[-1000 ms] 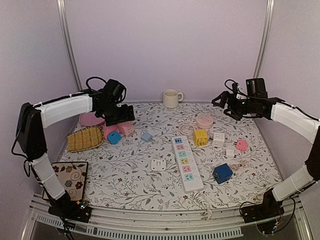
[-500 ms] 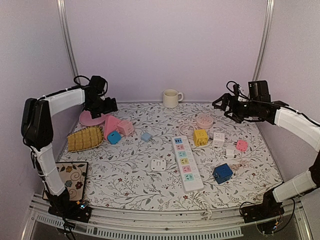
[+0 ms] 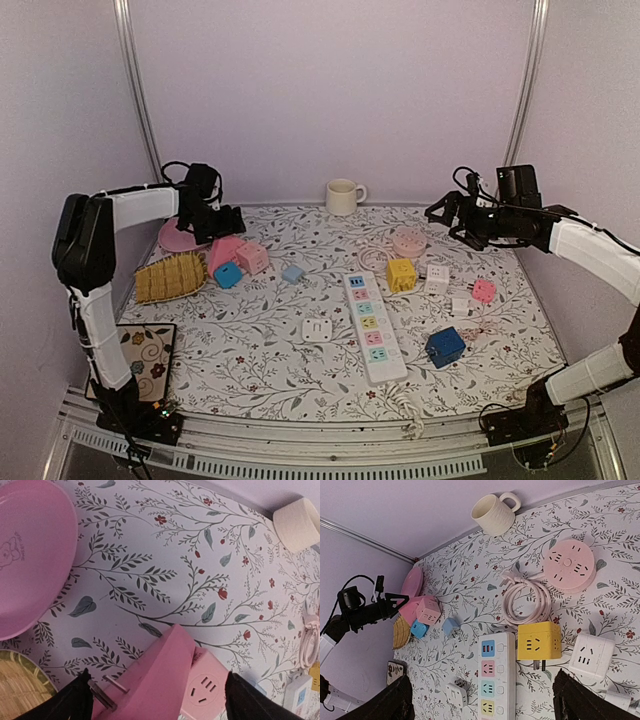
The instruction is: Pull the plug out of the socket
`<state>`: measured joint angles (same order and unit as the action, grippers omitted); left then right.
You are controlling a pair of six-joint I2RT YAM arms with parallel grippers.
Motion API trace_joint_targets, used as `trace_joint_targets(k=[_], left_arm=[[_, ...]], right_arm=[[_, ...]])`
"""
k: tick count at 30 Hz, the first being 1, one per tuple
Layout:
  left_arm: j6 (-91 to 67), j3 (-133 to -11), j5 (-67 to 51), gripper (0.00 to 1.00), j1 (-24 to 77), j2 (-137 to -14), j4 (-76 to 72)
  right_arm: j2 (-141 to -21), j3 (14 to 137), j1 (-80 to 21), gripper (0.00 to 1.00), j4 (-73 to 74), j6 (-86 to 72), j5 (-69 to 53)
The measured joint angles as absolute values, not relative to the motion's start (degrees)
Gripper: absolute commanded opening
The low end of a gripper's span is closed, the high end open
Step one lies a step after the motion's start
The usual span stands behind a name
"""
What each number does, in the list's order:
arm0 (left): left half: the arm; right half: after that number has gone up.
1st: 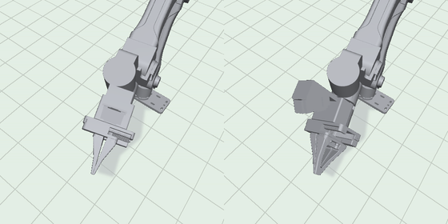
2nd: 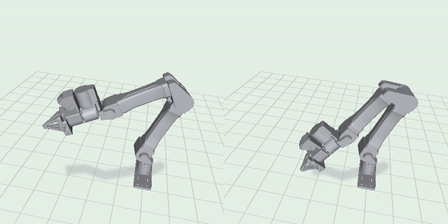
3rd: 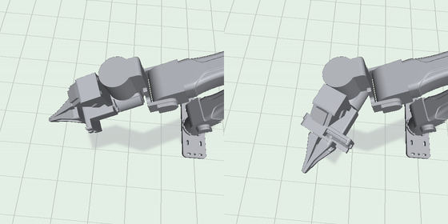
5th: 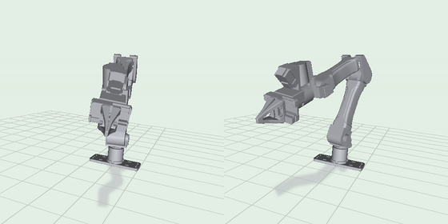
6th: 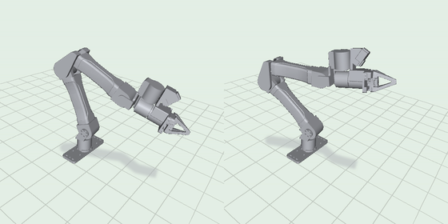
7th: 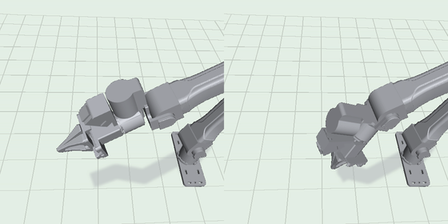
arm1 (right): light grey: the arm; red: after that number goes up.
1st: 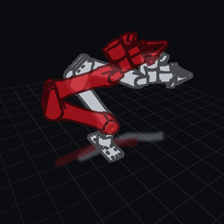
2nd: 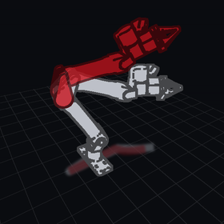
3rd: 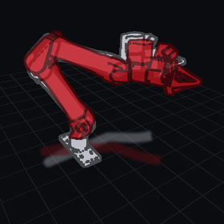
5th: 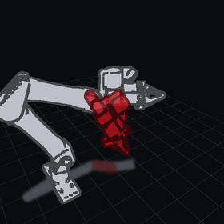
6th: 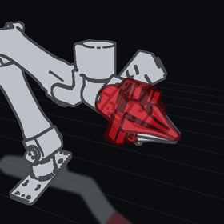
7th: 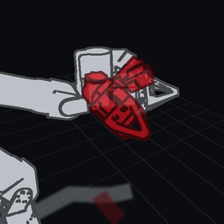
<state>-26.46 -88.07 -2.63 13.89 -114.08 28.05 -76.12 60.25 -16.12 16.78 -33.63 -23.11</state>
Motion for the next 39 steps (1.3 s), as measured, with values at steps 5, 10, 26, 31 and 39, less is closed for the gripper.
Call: trace_joint_targets(k=[5, 10, 26, 31, 39], left_arm=[[-26.96, -83.24, -3.20, 0.82, 15.94, -110.08, 26.52], [-27.24, -79.59, -2.87, 0.73, 18.57, -107.68, 25.10], [-28.84, -72.66, 3.66, 0.32, 24.14, -104.53, 25.19], [-29.69, -75.70, 7.27, 0.23, 24.27, -106.28, 28.18], [-30.96, -79.77, 8.34, 0.00, 24.38, -109.27, 29.58]], right_arm=[[-76.14, 60.23, -16.12, 0.99, 16.73, -33.61, -23.16], [-76.20, 60.23, -16.12, 0.99, 16.73, -33.61, -23.33], [-77.10, 59.42, -16.25, 0.99, 16.45, -33.65, -23.88], [-77.32, 59.42, -16.58, 0.99, 16.36, -33.63, -24.18], [-77.32, 59.42, -16.97, 0.99, 16.32, -33.65, -24.36]])
